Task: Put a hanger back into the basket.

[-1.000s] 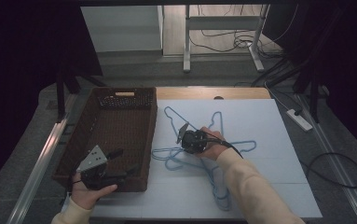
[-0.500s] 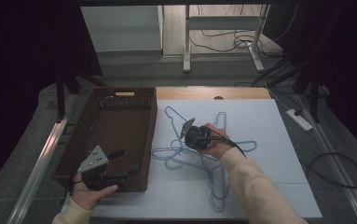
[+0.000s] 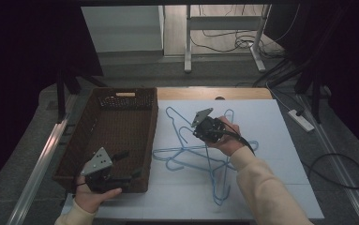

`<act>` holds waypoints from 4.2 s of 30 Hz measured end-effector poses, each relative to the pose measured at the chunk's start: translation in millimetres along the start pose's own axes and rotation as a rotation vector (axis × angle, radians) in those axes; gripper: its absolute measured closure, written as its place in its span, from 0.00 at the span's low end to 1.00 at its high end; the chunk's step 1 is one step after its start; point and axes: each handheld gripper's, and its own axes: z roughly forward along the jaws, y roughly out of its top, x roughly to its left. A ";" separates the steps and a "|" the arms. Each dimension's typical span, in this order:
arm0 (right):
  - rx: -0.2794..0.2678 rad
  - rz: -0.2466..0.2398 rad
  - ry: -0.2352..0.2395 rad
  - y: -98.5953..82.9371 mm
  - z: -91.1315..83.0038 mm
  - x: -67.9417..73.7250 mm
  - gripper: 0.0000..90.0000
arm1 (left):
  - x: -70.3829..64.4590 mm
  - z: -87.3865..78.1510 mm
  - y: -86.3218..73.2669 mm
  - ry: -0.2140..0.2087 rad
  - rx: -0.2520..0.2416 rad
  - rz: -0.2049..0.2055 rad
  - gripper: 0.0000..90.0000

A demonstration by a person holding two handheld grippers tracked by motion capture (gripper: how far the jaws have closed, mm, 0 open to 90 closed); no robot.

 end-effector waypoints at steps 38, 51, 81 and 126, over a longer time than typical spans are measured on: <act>-0.127 0.248 -0.159 8.2 -53.1 2.4 0.96 | -63.4 95.7 50.7 -0.194 0.196 -0.067 0.27; -0.158 0.297 -0.189 14.4 -56.2 15.7 0.96 | -65.9 129.1 55.6 -0.208 0.200 -0.096 0.34; -0.374 0.360 -0.163 3.1 -106.5 22.4 0.86 | -54.3 134.0 66.4 -0.242 0.148 -0.238 0.97; -0.441 0.596 -0.117 -157.0 -105.8 44.2 0.34 | 18.2 40.5 108.5 -0.175 -0.056 -0.253 0.97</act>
